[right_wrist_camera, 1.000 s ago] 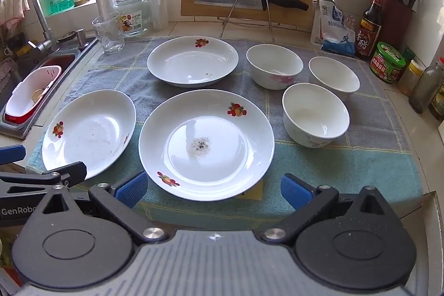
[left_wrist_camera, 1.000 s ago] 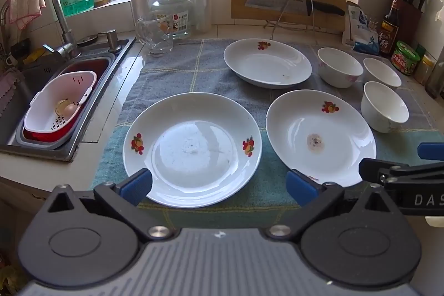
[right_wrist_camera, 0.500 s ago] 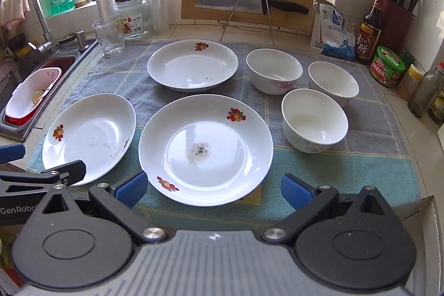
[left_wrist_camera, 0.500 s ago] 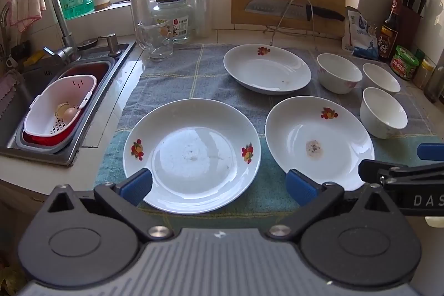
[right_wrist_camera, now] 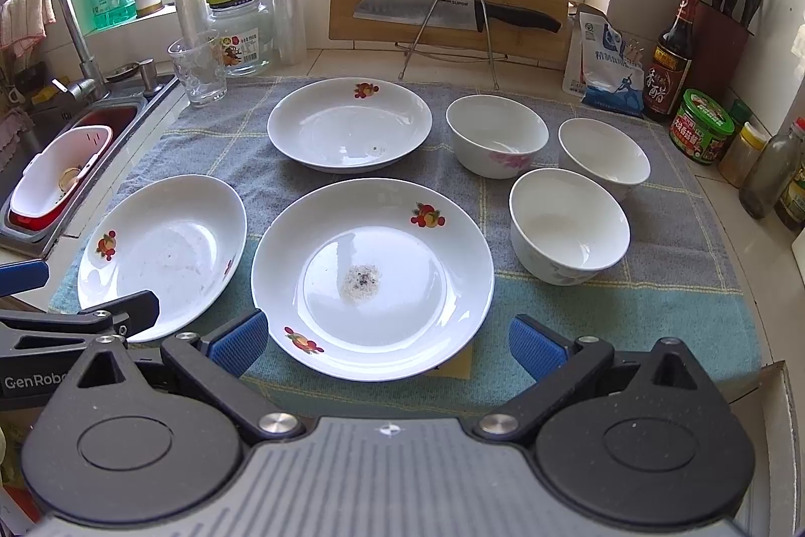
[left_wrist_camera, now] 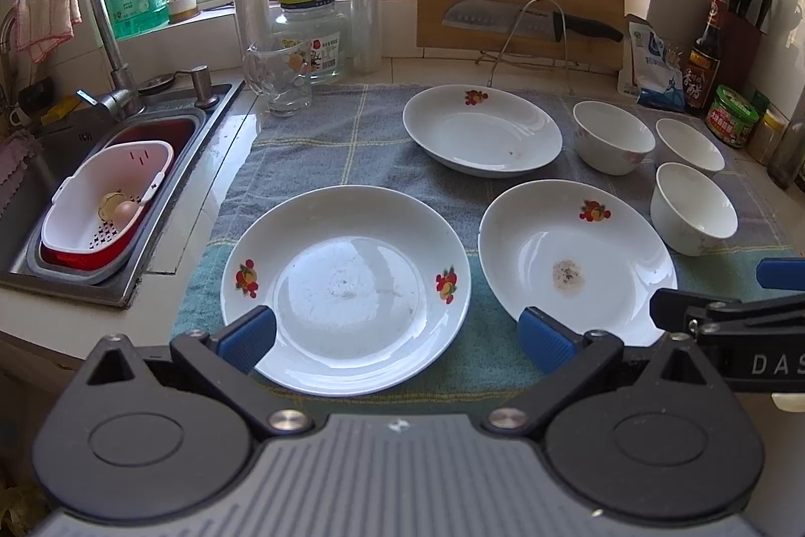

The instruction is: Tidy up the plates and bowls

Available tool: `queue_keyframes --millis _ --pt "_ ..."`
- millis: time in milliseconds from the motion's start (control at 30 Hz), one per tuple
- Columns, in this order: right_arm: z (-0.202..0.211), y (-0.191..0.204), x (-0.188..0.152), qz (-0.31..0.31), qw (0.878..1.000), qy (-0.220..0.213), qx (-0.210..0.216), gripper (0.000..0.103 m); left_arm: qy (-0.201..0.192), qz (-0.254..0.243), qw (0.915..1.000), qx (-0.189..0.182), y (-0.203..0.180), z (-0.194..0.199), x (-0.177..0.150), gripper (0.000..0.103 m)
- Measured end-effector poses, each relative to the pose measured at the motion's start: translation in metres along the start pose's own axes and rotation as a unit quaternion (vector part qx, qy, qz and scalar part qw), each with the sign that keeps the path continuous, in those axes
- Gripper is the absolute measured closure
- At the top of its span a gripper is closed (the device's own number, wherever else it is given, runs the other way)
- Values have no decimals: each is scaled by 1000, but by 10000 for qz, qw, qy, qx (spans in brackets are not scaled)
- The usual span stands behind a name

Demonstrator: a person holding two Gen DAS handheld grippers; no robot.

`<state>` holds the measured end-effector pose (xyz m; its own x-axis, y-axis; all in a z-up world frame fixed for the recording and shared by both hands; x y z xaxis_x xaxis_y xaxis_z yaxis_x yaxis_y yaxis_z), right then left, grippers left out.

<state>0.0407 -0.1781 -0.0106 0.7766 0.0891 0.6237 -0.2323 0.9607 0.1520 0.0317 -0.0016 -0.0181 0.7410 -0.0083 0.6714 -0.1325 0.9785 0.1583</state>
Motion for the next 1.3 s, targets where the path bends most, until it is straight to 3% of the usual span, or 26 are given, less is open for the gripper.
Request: queue_keyframes --millis 1300 --pt "0 -1 4 53 10000 -26 20 0 -31 44 10000 -49 -2 -1 0 3"
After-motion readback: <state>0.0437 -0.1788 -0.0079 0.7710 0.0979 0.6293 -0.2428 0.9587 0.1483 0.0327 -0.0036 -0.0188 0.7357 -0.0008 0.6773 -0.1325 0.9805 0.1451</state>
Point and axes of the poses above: each gripper's, at about its wrist camera, not at the fingertips, and z roughly against the way its jaws point, y to its left, x to its top, the point moved 4 cm from there along -z, roughly the way its jaws point, and after that the axes turned 12 degrees about x, right-handed, at the moved point
